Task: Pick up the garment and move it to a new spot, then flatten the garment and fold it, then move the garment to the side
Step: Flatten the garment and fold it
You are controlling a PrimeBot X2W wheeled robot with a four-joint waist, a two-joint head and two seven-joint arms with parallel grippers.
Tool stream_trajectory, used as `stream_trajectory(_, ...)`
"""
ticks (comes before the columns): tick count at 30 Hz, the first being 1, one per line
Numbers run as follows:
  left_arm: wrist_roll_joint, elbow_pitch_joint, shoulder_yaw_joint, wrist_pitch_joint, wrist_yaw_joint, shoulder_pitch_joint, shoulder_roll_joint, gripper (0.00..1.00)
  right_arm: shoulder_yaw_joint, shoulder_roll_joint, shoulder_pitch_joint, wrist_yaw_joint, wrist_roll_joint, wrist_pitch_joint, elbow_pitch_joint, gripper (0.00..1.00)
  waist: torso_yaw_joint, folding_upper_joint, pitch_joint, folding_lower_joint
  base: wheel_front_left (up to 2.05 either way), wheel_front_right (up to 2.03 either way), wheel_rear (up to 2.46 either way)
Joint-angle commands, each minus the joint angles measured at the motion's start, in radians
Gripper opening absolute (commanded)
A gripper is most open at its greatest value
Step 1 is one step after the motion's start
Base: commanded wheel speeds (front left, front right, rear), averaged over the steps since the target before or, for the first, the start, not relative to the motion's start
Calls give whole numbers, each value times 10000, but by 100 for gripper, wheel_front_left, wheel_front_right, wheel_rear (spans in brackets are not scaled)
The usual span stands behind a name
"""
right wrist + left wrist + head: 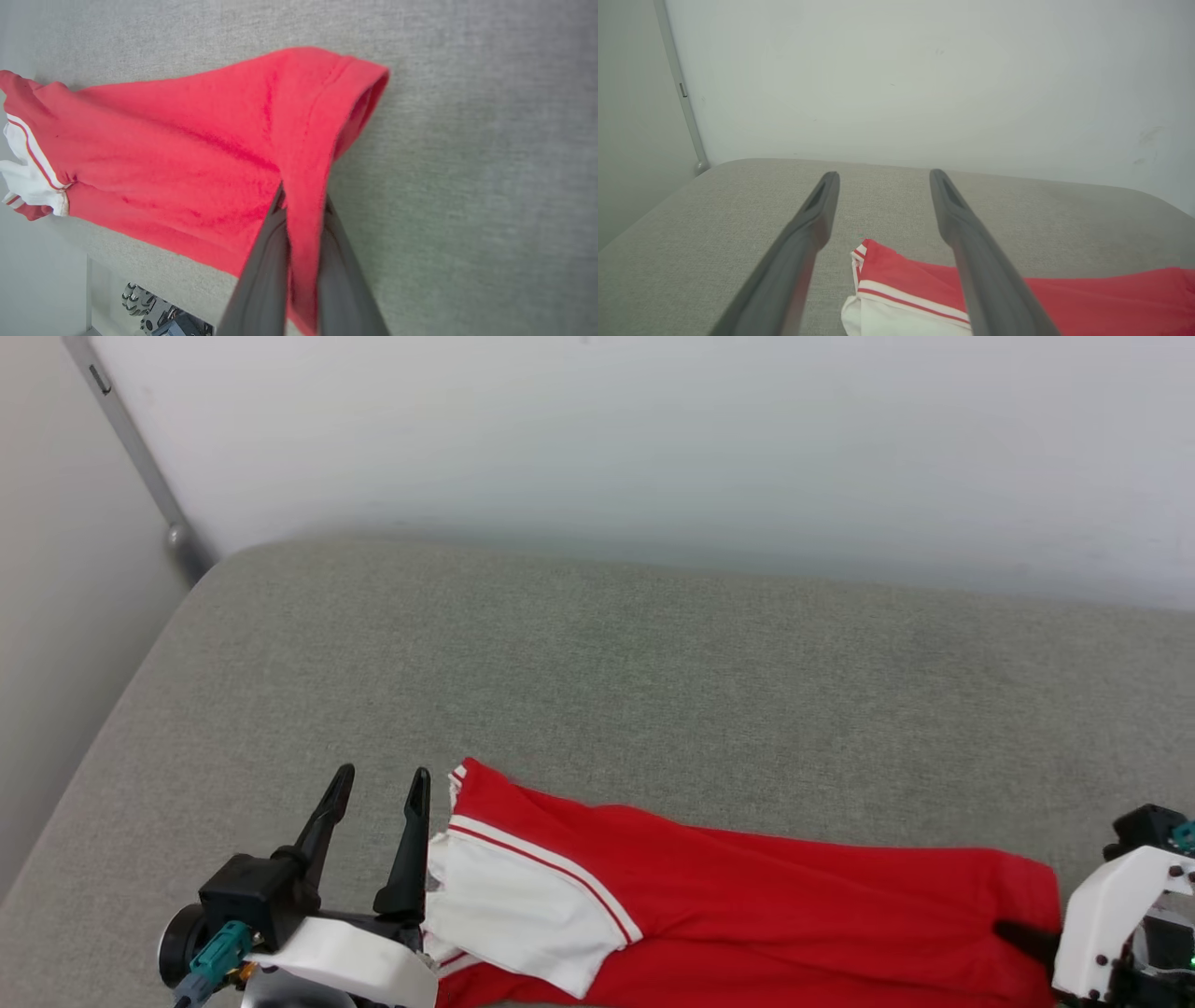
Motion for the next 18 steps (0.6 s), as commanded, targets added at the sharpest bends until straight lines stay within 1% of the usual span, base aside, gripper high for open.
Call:
stream_trajectory(1, 18, -45, -19, 37, 72, 136, 33, 100, -155, -170, -138, -5, -68, 17, 57, 0, -177, 0, -151, -1, 0, 0, 0)
stream_trajectory(6, -15, -161, -22, 135, 252, 330, 26, 100, -1029, -641, -103, -5, -540, 30, 132, 0, -572, 0, -258, -1, 0, 0, 0)
stream_trajectory(11, -44, -224, -21, 155, 321, 384, 26, 100, -2276, -1020, -65, -5, -1177, 254, -217, 0, -842, 0, -270, -1, 0, 0, 0)
stream_trajectory(14, -59, -243, -29, 165, 358, 415, 19, 100, -2895, -830, -235, -5, -1365, 487, -479, 0, -957, 0, -263, -1, 0, 0, 0)
stream_trajectory(16, -74, -242, -40, 162, 380, 439, 6, 100, -3170, -383, -336, -4, -1165, 846, -573, 0, -1013, 0, -264, -1, 0, 0, 0)
stream_trajectory(18, -84, -240, -60, 169, 390, 445, -4, 100, -3368, 171, -400, -4, -881, 1430, -606, 0, -1046, 0, -268, -1, 0, 0, 0)
